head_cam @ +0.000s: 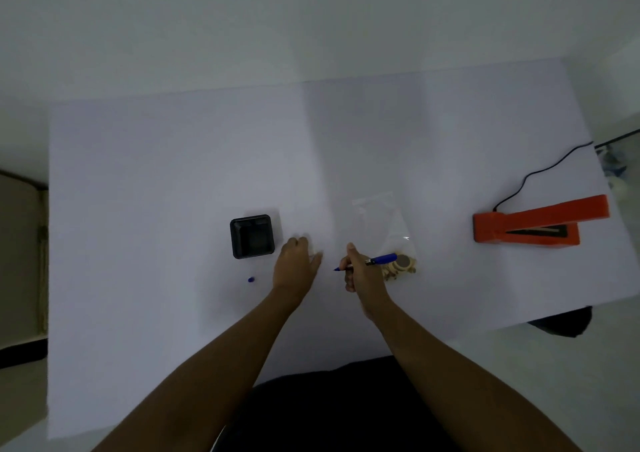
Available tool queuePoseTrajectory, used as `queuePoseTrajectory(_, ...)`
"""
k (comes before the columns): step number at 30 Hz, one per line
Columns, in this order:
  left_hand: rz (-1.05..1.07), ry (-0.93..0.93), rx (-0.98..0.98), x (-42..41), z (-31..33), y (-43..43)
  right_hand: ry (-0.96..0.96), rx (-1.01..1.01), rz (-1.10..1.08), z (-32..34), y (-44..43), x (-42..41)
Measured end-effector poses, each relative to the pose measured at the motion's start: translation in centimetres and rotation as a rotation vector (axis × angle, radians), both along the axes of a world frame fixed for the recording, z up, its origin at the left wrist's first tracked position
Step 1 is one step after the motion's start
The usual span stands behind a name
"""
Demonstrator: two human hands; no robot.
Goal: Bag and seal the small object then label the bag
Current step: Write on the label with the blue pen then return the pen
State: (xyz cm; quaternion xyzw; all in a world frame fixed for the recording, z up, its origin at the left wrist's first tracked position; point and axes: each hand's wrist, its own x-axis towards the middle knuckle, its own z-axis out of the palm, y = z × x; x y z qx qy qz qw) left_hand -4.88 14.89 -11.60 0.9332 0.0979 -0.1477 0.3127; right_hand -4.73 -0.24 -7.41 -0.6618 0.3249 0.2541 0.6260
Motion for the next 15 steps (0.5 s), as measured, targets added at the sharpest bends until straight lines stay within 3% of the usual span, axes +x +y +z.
queuePoseTrajectory(15, -0.024, 0.036, 0.141, 0.6, -0.5, -0.7, 0.008, -0.017, 0.012, 0.0, 0.0, 1.6)
